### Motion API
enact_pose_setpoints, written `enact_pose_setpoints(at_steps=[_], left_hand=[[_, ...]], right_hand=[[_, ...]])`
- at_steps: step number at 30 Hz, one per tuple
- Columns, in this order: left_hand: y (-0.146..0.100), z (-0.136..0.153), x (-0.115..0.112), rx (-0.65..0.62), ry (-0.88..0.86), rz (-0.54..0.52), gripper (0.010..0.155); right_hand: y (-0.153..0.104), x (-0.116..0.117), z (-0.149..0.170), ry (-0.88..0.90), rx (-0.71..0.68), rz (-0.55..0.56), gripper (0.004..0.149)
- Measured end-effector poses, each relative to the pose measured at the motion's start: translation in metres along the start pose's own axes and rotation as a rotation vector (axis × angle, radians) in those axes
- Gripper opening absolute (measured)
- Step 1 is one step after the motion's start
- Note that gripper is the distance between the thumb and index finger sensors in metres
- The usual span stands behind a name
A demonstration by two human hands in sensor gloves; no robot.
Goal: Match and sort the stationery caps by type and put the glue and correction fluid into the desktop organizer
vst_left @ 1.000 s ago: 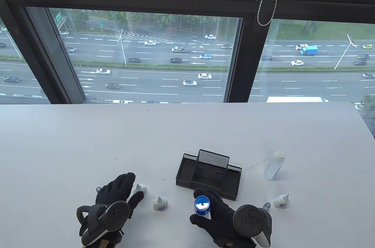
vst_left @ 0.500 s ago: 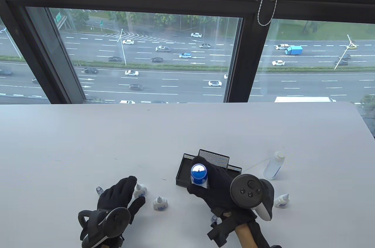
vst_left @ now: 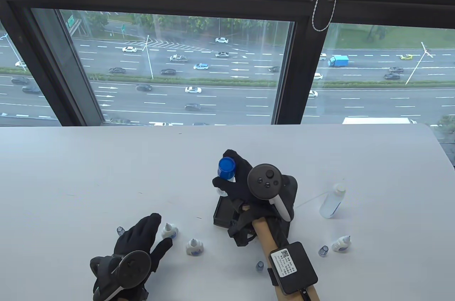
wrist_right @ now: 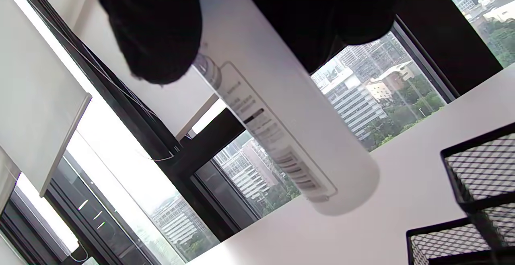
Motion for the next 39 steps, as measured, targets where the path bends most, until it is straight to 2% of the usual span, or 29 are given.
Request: enact_pose_setpoints(at_steps=[3,6,13,31,35,39], left_hand=[[0.000,0.000,0.000,0.001,-0.001,0.002,0.071],[0.000,-0.001,0.000,-0.002,-0.001,0.006,0.071],[-0.001,-0.003,-0.002,-0.013,0.006,0.016,0.071],[-0.001,-0.006,-0.004,-0.023,0.018,0.027,0.070],[-0.002,-0.006,-0.003,-0.020,0.016,0.027,0.070],[-0.002,-0.006,-0.005,-0.022,0.019,0.029,0.070]], right_hand=[[0.008,0.015,0.015,0.024,0.017,-0.012,0.069],[0.014,0.025,0.027,-0.031,0.049,-0.019,0.070],[0.019,0.038,0.028,-0.164,0.065,-0.030,0.071],[0.021,0.048,0.042,-0.310,0.086,-0.006,0.073],[0.021,0.042,0.043,-0.343,0.102,0.008,0.074],[0.015,0.024,0.039,-0.322,0.114,0.008,0.080]])
Point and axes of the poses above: the tracker on the back of each hand, its own z axis roughly to the little-finger side, its own y axis roughly from the wrist to the fingertips, x = y × z, the point moved 5 cm from there along y, roughly from the wrist to the fingertips, and after that the axes turned 11 degrees about -z, right-handed, at the moved point
